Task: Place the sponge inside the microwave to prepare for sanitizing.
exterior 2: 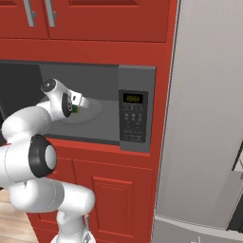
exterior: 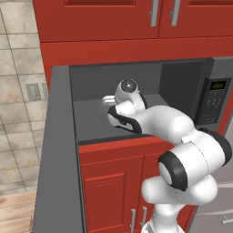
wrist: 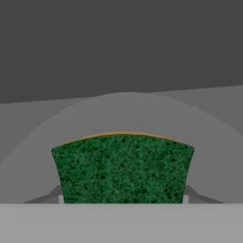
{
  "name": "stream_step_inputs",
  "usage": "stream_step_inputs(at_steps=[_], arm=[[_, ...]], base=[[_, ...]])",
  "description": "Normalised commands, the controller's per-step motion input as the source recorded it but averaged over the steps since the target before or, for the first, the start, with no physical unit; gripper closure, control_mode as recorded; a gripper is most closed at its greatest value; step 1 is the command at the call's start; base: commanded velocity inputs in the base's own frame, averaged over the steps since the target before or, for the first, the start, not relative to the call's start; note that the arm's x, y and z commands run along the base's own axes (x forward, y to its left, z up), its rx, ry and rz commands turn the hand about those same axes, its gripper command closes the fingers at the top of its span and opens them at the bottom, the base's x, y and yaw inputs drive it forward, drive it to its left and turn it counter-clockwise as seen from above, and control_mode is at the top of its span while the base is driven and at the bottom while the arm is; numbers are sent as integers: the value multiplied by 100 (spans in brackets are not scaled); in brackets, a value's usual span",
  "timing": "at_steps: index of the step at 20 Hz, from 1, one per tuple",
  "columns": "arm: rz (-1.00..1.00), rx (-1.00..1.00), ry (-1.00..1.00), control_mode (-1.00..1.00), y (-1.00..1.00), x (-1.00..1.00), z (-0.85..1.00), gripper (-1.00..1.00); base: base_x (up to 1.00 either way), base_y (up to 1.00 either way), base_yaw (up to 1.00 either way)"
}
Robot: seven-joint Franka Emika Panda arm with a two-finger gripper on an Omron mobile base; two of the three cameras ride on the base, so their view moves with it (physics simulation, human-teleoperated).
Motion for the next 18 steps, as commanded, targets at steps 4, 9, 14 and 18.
stream_step_inputs(at_steps=[4, 9, 14, 18], arm=[[-3, 0, 0, -100, 0, -1, -21, 100], [-3, 0, 0, -100, -3, 0, -18, 100], [-4, 0, 0, -100, -2, 0, -10, -100], [-5, 0, 0, -100, -1, 0, -8, -100]], base=[[0, 0, 0], [0, 0, 0], [0, 0, 0], [0, 0, 0]])
